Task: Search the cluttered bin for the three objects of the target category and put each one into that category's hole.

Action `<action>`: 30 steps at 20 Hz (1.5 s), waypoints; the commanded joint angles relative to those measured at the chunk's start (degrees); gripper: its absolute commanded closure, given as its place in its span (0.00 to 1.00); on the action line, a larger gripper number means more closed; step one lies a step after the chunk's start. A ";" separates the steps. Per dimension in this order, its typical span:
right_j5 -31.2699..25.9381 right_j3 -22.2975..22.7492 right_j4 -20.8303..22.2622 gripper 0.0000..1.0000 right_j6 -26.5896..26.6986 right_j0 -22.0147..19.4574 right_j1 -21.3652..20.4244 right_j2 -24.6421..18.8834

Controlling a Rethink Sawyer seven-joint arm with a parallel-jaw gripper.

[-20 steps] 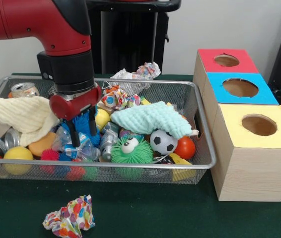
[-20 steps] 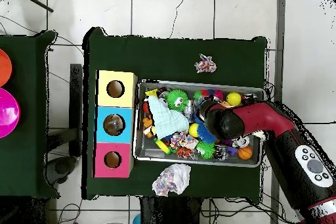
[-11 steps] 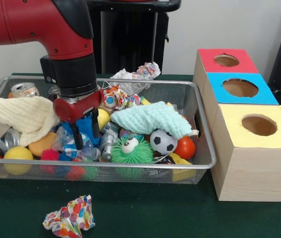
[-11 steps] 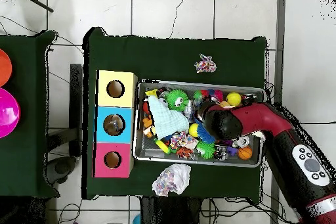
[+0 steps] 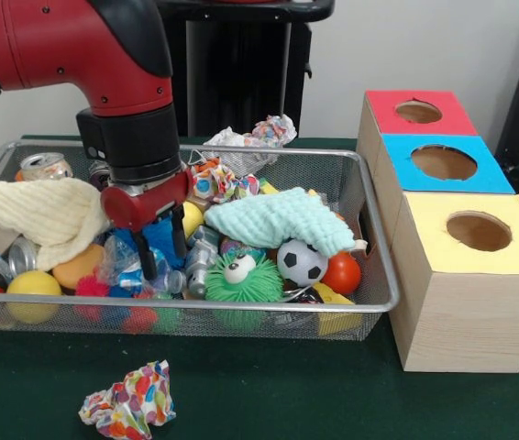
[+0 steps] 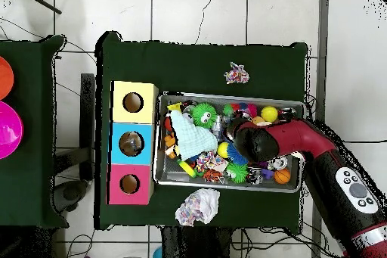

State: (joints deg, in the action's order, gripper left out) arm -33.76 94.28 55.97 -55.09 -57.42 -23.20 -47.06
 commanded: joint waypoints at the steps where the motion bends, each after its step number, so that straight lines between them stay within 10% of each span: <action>1: 0.50 -0.78 2.85 0.00 13.63 -1.04 3.17 -0.03; 30: -1.18 -2.22 2.04 0.00 16.03 -3.11 3.85 -1.69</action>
State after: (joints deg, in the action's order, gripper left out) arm -33.31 94.28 55.95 -55.09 -59.90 -21.92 -48.40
